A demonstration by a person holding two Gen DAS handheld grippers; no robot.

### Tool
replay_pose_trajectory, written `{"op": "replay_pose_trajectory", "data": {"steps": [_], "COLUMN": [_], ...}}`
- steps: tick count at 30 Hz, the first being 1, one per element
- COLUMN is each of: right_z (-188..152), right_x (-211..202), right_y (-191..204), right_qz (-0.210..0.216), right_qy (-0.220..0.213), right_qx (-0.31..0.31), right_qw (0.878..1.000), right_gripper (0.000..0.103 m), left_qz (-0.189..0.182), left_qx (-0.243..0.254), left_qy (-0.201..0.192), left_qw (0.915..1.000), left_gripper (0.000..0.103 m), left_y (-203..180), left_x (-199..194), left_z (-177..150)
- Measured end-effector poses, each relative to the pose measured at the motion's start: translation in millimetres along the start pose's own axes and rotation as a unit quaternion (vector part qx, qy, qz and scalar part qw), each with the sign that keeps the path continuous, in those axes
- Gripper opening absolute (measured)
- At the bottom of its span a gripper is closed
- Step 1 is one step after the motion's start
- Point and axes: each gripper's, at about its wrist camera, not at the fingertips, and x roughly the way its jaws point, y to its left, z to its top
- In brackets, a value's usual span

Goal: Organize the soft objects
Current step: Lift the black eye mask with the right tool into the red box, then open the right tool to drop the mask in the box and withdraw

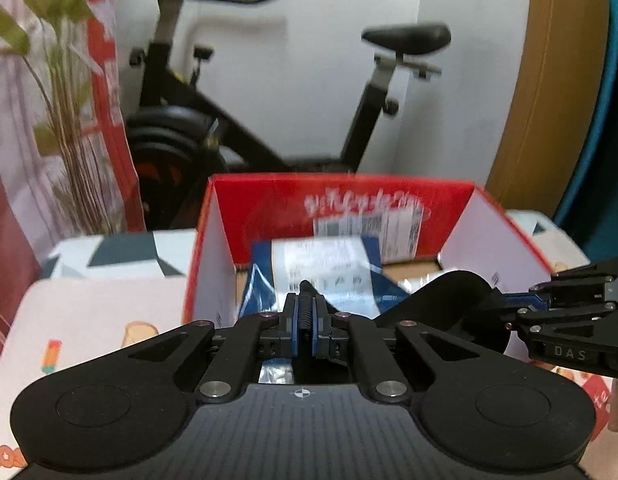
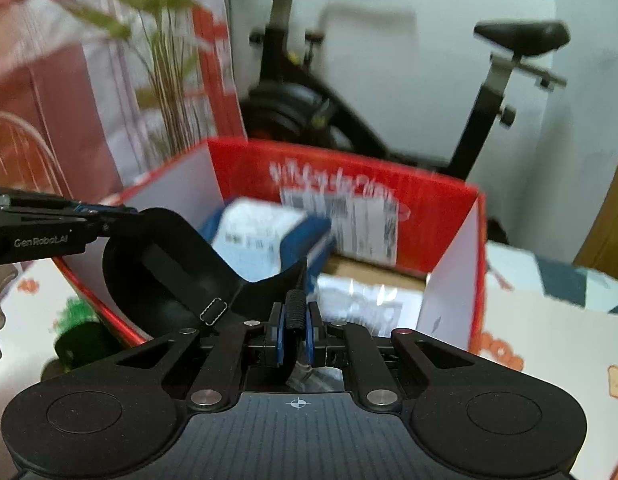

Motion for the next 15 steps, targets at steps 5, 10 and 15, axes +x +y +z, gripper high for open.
{"op": "replay_pose_trajectory", "data": {"steps": [5,10,15], "right_z": [4.3,7.6,9.3], "right_x": [20.8,32.4,33.4], "right_y": [4.1,1.3,-4.4], "right_qz": [0.001,0.004,0.005], "right_qy": [0.042,0.068,0.078], "right_qx": [-0.006,-0.002,0.003], "right_qw": [0.999,0.998,0.997], "right_gripper": [0.009,0.009,0.009], "left_qz": [0.0,0.003,0.004], "left_qx": [0.017,0.018,0.019], "left_qy": [0.034,0.056,0.064], "left_qw": [0.9993,0.9983,0.9978], "left_gripper": [0.007,0.007,0.007], "left_y": [4.2,11.6,12.4], "left_x": [17.5,28.5,33.7], "left_z": [-1.0,0.0,0.7]}}
